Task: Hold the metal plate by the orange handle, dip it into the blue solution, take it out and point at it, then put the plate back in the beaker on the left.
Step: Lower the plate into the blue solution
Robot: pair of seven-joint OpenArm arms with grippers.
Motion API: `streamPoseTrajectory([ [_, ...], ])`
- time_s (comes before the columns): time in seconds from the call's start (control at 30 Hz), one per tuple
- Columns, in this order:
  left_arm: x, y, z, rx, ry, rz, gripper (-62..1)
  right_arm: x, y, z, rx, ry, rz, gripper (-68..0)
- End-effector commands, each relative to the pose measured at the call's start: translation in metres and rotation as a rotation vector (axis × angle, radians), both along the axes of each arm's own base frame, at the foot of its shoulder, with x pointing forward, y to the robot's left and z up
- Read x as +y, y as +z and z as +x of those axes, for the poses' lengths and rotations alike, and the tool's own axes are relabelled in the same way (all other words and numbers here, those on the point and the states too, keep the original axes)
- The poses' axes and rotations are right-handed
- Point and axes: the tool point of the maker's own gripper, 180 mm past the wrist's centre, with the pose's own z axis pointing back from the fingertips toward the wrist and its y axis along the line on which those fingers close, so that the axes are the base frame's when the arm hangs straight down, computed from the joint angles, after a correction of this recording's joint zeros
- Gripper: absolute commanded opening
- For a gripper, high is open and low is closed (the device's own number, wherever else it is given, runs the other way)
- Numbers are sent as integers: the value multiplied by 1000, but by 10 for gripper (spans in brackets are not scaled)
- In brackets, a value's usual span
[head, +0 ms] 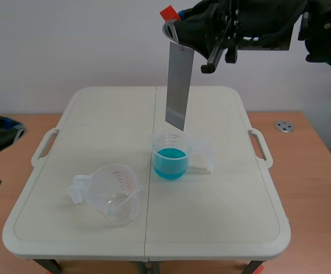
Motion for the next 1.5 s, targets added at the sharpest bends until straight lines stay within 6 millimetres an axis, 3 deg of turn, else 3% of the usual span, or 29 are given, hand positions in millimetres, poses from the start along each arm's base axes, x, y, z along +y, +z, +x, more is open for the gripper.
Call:
streamPoseTrajectory([
  [0.0, 13, -11, -11, 25, 49, 4, -564, 1, 20, 3, -39, 11, 36, -662],
  [0.13, 46, -31, -42, 94, 150, 61, -564, 1, 20, 3, -39, 11, 36, -662],
  [0.27, 65, -59, -85, 207, 205, 108, -564, 3, 20, 2, -37, 14, 41, -662],
  [0.4, 68, -89, -141, 347, 220, 109, -564, 6, 16, 5, -28, 10, 41, -662],
  [0.57, 65, -114, -201, 483, 253, 102, -564, 7, 5, 9, -7, -4, 32, -662],
  [0.77, 46, -129, -256, 615, 295, 25, -564, 7, -8, 16, 24, -24, 21, -662],
  [1.1, -13, -146, -333, 843, 203, -71, -564, 0, -29, 27, 74, -63, 22, -662],
  [1.47, -52, -144, -375, 959, 129, -136, -564, 4, -64, 25, 117, -74, -12, -662],
])
